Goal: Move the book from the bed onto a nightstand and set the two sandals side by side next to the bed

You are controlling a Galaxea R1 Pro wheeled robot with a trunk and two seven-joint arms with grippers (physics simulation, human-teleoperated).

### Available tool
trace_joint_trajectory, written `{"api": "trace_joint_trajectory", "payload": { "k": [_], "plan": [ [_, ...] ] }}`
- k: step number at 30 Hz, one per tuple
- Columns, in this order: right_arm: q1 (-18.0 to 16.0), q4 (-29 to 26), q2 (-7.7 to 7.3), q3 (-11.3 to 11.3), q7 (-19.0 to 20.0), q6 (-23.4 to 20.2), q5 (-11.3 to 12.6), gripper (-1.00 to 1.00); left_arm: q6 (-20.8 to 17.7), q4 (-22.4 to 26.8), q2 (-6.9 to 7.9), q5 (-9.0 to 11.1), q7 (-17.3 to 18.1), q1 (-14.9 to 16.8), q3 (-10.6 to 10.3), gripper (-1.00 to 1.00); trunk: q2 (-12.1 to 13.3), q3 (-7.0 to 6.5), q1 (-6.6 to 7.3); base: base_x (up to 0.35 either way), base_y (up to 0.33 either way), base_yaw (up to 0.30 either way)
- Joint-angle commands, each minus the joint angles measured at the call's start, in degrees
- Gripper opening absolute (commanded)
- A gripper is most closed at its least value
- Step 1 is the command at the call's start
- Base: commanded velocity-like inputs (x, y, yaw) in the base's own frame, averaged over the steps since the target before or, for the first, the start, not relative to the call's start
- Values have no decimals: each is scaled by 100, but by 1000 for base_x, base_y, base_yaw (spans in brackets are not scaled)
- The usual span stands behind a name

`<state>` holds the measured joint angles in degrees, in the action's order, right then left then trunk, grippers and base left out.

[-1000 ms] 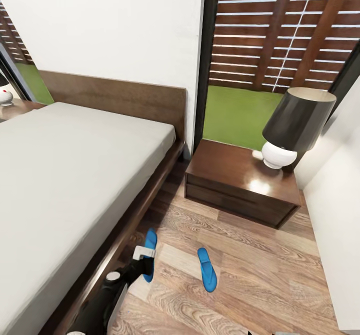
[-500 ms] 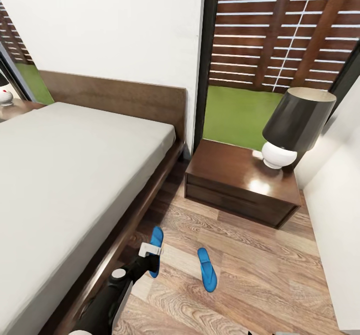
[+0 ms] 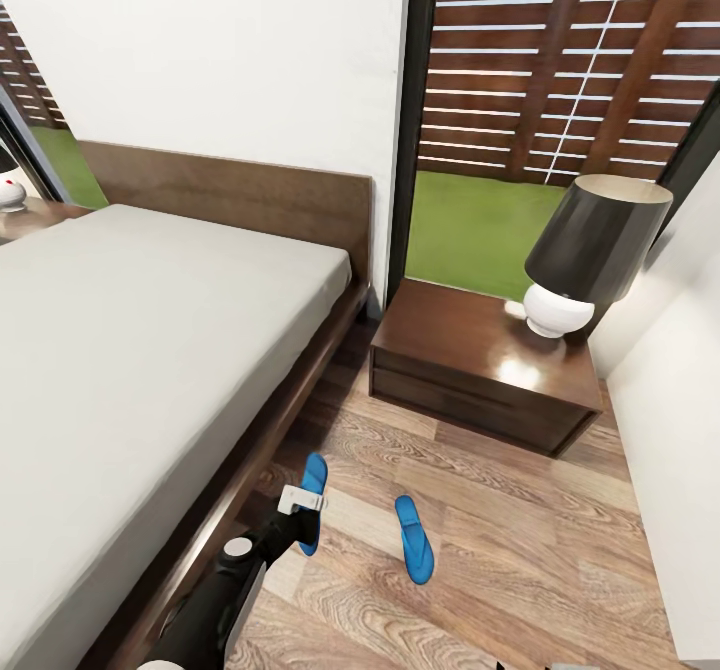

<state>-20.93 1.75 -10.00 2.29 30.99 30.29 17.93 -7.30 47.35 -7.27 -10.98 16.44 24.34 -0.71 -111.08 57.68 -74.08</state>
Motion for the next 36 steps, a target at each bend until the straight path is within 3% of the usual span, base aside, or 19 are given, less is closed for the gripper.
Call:
{"api": "trace_joint_trajectory", "payload": {
  "k": [1,27,31,34,36],
  "plan": [
    [-7,18,-2,20,56,10,40,100,-26,12,-3,-44,26,1,9,-100,-2,4,1,0,0,0],
    [-30,-88,-3,43,60,-101,19,100,-26,3,-3,-44,26,1,9,-100,-2,4,1,0,0,0],
    [-74,-482,1,33,12,-800,-2,100,-26,8,-3,-44,27,1,9,-100,-2,4,1,0,0,0],
    [-113,-1066,8,24,-325,-1889,-72,100,-26,10,-3,-44,31,1,5,-100,-2,4,1,0,0,0],
    [-180,-1967,135,10,-996,-3228,-355,100,-26,11,-3,-44,33,1,2,-100,-2,4,1,0,0,0]
  ]
}}
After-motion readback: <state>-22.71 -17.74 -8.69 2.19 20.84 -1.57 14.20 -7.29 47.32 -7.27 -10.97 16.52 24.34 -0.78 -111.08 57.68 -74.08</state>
